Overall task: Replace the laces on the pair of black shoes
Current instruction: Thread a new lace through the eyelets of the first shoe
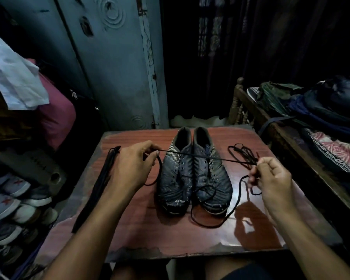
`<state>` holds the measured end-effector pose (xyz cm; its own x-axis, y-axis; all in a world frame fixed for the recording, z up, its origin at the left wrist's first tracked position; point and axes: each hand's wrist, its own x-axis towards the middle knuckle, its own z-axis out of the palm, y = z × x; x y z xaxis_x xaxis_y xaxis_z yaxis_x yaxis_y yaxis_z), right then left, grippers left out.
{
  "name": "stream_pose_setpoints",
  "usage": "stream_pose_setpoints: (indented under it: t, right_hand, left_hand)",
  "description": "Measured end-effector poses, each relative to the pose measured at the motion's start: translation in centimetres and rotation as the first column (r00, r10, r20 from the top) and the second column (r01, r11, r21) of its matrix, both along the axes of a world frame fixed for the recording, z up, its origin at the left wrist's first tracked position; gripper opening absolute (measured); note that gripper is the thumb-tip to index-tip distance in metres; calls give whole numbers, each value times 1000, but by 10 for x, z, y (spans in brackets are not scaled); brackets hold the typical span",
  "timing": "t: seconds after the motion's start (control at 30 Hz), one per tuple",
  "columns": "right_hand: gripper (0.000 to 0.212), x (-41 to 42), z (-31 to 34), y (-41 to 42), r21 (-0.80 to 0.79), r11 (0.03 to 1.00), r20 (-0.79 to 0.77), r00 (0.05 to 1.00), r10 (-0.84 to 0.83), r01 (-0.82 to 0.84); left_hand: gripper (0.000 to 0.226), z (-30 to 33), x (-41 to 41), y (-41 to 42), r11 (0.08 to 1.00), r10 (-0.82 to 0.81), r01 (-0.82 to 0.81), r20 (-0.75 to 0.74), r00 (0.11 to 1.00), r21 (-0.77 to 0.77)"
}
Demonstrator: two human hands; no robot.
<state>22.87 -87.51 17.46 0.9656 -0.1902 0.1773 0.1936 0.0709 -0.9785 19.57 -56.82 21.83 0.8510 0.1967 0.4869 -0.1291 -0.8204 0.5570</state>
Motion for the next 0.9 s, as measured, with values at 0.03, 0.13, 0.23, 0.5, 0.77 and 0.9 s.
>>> stream_pose_setpoints:
  t: [0.03,0.13,0.23,0.5,0.77,0.9]
  right_hand:
    - [24,-1,-2,-1,-46,998,-18,999,38,-38]
    - [12,-3,-8,-1,-549,834,-15,998,61,-59]
    - [23,-15,-3,8,-734,675,214,969,123,76]
    - [28,-21,14,62,-986,122,-58,915,399,-115]
    - [4,-14,13,62,-970,160,-111,921,374,-182]
    - [12,-16,10,55,-975,142,-107,916,387,-174]
  left_hand:
    - [16,-1,0,0,1000,5,-5,0,1000,-24]
    - [18,-3,-3,-6,997,-5,5,8,1000,-71]
    - [22,-6,-6,-18,995,-49,47,-21,999,-85]
    - [18,-23,-16,-31,967,-98,87,-32,995,-238]
    - [23,-29,-25,-23,905,-156,114,-70,985,-409]
    - [16,-30,-29,-31,906,-189,139,-88,978,-399]
